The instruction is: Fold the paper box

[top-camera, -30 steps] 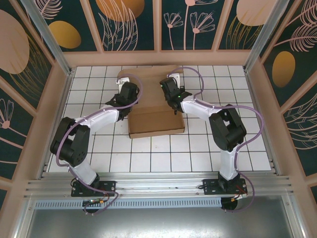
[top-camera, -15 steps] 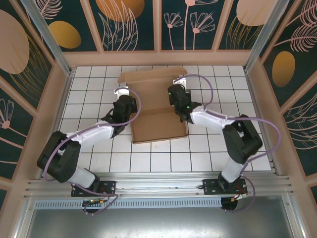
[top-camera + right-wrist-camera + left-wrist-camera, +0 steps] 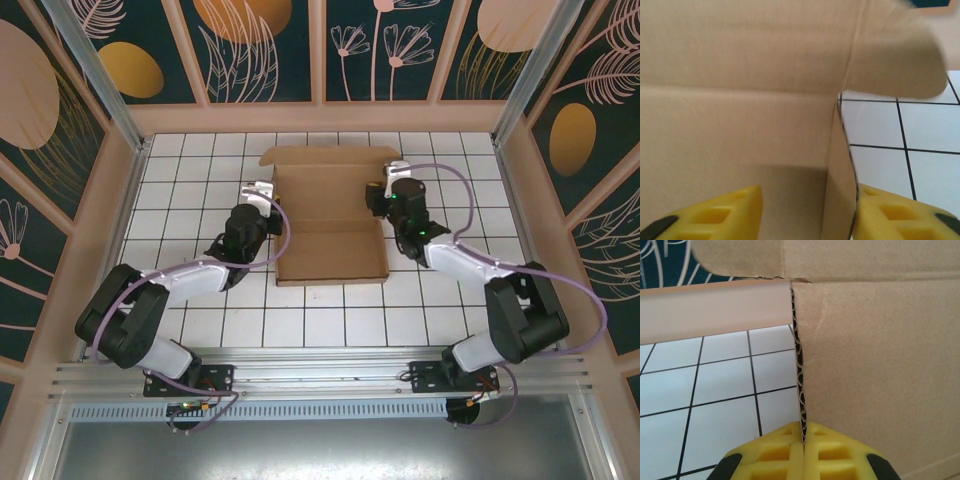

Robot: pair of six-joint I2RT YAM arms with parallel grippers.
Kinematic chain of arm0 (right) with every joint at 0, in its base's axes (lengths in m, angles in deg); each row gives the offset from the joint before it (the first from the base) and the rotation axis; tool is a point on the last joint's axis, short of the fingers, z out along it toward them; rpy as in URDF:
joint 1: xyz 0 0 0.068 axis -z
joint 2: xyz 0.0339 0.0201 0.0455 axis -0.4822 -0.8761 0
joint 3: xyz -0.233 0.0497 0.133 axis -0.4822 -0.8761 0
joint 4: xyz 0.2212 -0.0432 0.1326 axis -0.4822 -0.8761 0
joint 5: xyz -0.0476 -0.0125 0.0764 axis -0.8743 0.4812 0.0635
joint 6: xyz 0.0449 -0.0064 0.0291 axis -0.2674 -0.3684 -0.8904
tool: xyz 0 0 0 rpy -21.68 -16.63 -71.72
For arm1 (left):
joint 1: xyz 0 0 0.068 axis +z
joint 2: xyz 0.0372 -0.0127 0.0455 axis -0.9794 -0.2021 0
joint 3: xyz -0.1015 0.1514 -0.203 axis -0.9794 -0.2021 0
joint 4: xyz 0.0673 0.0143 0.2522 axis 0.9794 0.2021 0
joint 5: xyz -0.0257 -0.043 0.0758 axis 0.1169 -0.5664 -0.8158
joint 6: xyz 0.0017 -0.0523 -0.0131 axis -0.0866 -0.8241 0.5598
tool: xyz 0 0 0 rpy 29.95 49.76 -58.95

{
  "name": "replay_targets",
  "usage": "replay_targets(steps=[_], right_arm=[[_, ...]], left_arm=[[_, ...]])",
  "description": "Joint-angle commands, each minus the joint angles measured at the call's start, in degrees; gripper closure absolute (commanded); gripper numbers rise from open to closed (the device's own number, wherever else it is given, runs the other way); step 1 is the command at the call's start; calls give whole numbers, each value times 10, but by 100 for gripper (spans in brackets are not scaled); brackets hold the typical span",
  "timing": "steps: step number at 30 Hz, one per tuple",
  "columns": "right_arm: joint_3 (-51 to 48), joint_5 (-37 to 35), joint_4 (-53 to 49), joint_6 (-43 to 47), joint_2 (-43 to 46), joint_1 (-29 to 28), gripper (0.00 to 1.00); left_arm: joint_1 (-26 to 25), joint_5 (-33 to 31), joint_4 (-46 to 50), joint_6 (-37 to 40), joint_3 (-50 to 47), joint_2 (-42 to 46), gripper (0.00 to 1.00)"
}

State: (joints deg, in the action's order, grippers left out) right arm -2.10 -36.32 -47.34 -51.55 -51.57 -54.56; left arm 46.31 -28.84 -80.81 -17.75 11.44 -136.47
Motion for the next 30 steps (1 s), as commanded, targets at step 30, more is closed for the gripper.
replay_targets(steps=[30], right_arm=[[-37,641,56,146,88,289,31]], left_arm=[[48,124,-30,45,9,-44,100]])
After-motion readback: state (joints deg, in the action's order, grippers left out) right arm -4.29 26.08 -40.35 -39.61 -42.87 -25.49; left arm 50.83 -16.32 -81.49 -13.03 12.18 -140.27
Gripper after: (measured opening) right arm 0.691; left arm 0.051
